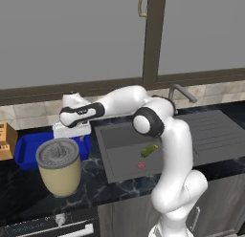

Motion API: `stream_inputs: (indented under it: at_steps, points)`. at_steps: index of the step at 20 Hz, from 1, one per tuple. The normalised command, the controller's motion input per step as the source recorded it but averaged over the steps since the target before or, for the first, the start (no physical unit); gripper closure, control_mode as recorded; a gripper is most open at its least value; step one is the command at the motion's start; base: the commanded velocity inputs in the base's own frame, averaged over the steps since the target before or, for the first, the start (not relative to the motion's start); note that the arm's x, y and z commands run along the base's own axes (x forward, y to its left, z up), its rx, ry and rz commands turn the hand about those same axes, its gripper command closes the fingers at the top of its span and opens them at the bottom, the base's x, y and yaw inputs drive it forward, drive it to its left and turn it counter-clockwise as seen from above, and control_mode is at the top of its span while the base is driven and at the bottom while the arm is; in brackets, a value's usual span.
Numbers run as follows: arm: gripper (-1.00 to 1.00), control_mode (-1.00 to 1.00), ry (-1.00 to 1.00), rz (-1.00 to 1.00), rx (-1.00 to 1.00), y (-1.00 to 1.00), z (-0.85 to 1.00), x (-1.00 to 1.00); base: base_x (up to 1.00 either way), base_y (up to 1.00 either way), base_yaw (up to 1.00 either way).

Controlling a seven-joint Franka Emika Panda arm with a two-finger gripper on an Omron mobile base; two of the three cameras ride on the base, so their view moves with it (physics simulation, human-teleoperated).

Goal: Pick up all produce items and place them in the sink. Turn on the sink faucet to wash them. Then turn the sink off and put them in the tray.

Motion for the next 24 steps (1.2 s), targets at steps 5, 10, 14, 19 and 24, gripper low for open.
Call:
stream_inputs:
  at_steps: [5, 10, 14, 19, 24]
  points:
    - [-1.0, -1.0, -0.16, -0.01, 0.0, -0.48, 0.76, -0.34, 0.0, 0.0, 0.0]
    - [-1.0, -1.0, -0.03, -0.09, 0.0, -0.84, 0.42, -0.24, 0.0, 0.0, 0.0]
    - [-1.0, -1.0, 0.0, -0.17, 0.01, -1.0, 0.16, -0.13, 0.0, 0.0, 0.0]
    - [-1.0, -1.0, 0.01, -0.22, 0.03, -1.0, 0.01, -0.03, 0.0, 0.0, 0.0]
    - [-1.0, -1.0, 0.02, -0.25, 0.02, -0.99, 0.0, 0.0, 0.0, 0.0, 0.0]
